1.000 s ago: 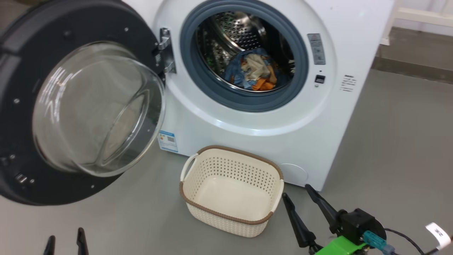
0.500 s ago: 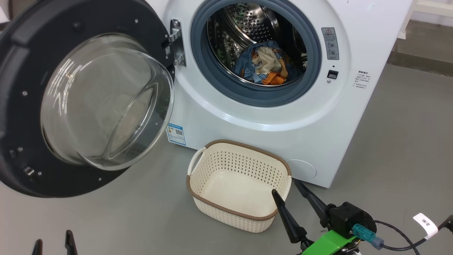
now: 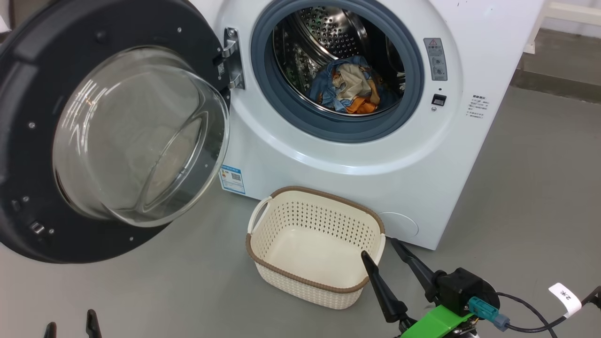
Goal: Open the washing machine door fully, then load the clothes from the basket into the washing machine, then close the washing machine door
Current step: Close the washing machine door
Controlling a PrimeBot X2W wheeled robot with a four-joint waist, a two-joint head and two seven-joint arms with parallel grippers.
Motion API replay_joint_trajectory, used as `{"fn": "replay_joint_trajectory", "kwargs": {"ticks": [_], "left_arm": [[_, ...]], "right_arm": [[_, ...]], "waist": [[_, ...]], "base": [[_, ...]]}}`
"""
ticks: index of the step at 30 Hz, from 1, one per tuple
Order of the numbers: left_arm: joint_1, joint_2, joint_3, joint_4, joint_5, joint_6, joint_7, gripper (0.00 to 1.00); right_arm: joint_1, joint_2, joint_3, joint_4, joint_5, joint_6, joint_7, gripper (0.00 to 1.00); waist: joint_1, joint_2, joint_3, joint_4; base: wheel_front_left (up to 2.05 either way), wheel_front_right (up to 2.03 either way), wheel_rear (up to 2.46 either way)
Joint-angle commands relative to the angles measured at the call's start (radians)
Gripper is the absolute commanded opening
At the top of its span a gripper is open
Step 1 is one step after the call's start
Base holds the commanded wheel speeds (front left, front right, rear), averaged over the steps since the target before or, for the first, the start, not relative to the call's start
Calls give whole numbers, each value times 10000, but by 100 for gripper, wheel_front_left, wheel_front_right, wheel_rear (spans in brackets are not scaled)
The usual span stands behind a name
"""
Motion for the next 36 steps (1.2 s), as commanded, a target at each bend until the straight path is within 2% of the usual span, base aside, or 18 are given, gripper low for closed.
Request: {"fn": "replay_joint_trajectory", "kwargs": {"ticks": [1, 36], "left_arm": [[-248, 56, 311, -201, -34, 32, -105, 100], [-254, 55, 288, -339, -186, 194, -105, 100]], "right_arm": [[-334, 22, 215, -206, 19, 27, -49, 100], [-359, 22, 295, -142, 25, 27, -49, 100]], "waist": [[0, 0, 16, 13], [0, 0, 83, 68]], "base": [[0, 0, 0], [0, 0, 0]]}}
